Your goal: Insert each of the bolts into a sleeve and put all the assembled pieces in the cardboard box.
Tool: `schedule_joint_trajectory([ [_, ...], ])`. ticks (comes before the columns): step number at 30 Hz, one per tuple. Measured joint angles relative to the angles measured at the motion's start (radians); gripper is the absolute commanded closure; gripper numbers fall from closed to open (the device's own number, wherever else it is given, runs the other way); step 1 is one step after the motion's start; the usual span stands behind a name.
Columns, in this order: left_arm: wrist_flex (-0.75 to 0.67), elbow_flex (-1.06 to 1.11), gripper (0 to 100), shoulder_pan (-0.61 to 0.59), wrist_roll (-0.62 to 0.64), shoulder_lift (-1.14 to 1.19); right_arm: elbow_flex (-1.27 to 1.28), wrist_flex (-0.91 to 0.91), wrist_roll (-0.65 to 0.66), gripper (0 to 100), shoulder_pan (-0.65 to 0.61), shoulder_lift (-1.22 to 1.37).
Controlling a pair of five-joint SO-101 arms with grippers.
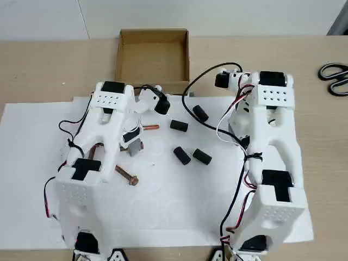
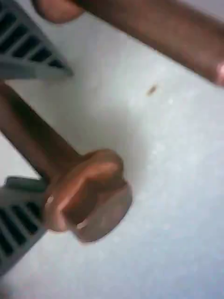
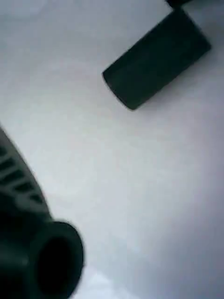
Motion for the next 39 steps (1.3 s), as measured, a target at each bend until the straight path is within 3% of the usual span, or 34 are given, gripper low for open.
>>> schedule_joint_trajectory([
  [5,0.000,-0.005,86,0.000,-0.002,0.006,0.000,0.000,0.000,98.7,0.000,0.000],
  [10,0.000,-0.002,99,0.020,-0.006,-0.011,0.000,0.000,0.000,98.7,0.000,0.000],
  [20,0.008,0.000,100,0.049,0.006,-0.021,0.000,0.000,0.000,98.7,0.000,-0.014],
  [25,0.048,-0.066,100,0.052,0.040,-0.091,0.003,0.000,0.000,99.2,-0.037,-0.146],
  [33,0.087,-0.146,100,0.052,0.206,-0.298,0.112,0.017,-0.044,99.6,-0.160,-0.402],
  [39,0.118,-0.146,100,0.052,0.399,-0.476,0.281,0.017,-0.097,99.6,-0.187,-0.703],
])
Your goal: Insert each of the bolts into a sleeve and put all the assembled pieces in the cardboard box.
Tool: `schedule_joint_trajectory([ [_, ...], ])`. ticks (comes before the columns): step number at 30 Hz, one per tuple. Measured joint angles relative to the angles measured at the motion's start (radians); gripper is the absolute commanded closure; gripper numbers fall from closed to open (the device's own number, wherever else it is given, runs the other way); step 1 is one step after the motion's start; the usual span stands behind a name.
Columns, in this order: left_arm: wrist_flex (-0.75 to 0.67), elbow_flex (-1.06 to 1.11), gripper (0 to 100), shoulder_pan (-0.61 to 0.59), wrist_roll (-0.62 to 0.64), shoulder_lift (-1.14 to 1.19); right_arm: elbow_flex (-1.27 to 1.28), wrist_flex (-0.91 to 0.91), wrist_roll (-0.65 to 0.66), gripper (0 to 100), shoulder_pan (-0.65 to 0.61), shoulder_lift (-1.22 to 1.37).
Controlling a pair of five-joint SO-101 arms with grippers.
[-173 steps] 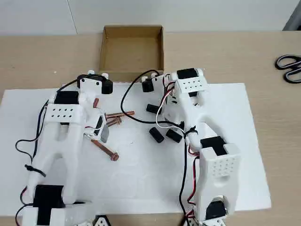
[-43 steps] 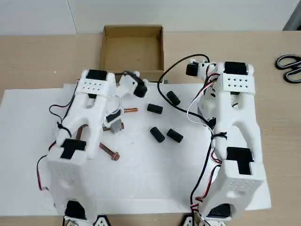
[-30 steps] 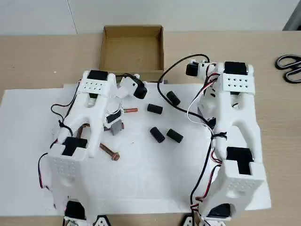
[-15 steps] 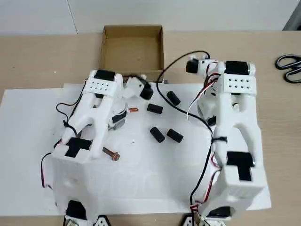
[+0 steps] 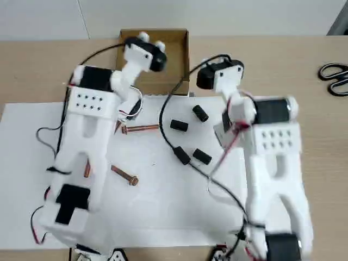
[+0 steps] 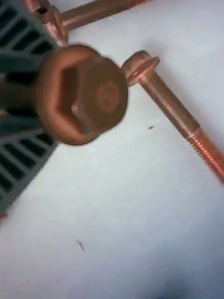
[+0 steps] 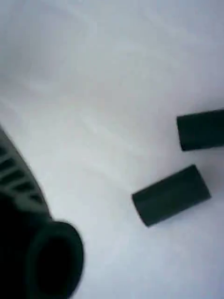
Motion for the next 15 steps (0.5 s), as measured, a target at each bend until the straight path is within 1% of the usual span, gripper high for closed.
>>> schedule_joint_trajectory([
  [6,0.002,0.064,100,0.012,0.066,-0.193,0.180,0.000,0.000,99.6,-0.005,-0.321],
  [10,0.002,0.123,100,0.028,0.210,-0.322,0.302,0.000,-0.005,99.6,-0.006,-0.505],
  [15,-0.006,0.247,100,0.026,0.347,-0.473,0.485,-0.117,-0.035,99.6,-0.008,-0.733],
])
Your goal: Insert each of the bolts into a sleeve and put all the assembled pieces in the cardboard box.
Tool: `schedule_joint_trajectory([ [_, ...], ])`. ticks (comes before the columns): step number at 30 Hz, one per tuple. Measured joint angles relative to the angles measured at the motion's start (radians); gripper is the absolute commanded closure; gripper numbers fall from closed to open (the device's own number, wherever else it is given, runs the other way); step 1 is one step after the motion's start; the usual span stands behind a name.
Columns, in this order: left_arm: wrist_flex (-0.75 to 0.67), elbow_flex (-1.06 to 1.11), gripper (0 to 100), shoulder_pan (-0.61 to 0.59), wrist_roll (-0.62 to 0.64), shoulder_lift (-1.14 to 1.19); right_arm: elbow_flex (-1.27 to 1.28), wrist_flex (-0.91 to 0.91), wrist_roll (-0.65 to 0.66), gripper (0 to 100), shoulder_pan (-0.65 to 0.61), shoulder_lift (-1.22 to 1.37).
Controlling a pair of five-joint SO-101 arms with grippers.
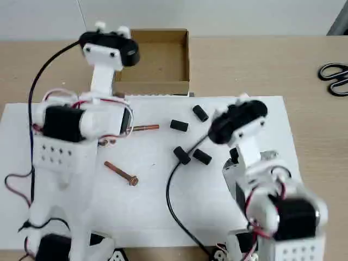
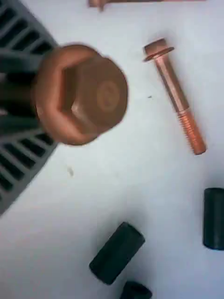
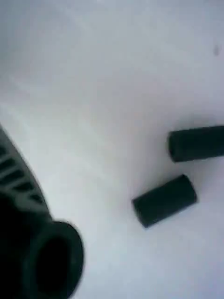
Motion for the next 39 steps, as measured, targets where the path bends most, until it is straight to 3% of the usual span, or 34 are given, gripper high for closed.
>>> schedule_joint_trajectory([
  [6,-0.124,0.206,100,0.000,0.244,-0.178,0.310,-0.230,-0.155,99.6,-0.037,-0.279],
  [13,-0.404,0.546,100,0.000,0.453,-0.420,0.644,-0.414,-0.272,99.6,-0.149,-0.569],
  [20,-0.628,0.872,100,0.009,0.571,-0.661,0.713,-0.460,-0.311,99.6,-0.322,-0.643],
  [30,-0.868,1.218,100,0.175,0.612,-1.048,0.766,-0.520,-0.313,99.5,-0.499,-0.643],
  [39,-0.888,1.286,100,0.215,0.612,-1.201,0.799,-0.546,-0.313,99.5,-0.580,-0.643],
])
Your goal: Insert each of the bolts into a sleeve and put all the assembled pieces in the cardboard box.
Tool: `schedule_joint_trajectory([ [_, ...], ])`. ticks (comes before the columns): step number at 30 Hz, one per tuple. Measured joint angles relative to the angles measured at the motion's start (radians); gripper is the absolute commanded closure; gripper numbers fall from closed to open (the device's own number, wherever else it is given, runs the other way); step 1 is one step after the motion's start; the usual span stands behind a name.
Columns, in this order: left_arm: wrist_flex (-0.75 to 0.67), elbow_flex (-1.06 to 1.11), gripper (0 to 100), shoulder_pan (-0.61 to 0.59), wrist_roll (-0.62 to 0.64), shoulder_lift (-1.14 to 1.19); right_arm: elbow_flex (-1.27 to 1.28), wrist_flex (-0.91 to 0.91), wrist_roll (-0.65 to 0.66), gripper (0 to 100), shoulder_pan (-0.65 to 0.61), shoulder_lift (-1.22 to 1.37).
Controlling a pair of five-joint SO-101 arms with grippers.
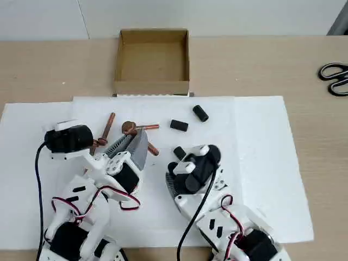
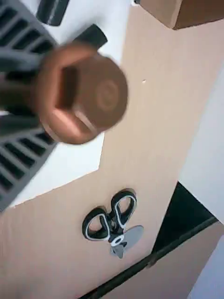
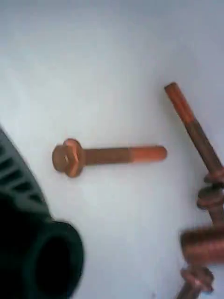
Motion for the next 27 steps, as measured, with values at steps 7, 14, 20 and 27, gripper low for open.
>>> schedule_joint_trajectory([
  [7,0.000,0.000,100,0.120,0.000,-0.002,0.000,0.000,0.000,99.5,-0.018,0.000],
  [14,0.040,0.000,100,0.138,0.000,-0.002,0.017,0.000,0.000,99.5,-0.018,0.000],
  [20,0.118,0.000,100,0.140,0.000,-0.011,0.018,0.000,0.000,99.5,-0.021,0.005],
  [27,0.126,-0.002,100,0.210,-0.044,-0.003,0.018,-0.014,0.000,99.5,-0.020,0.005],
])
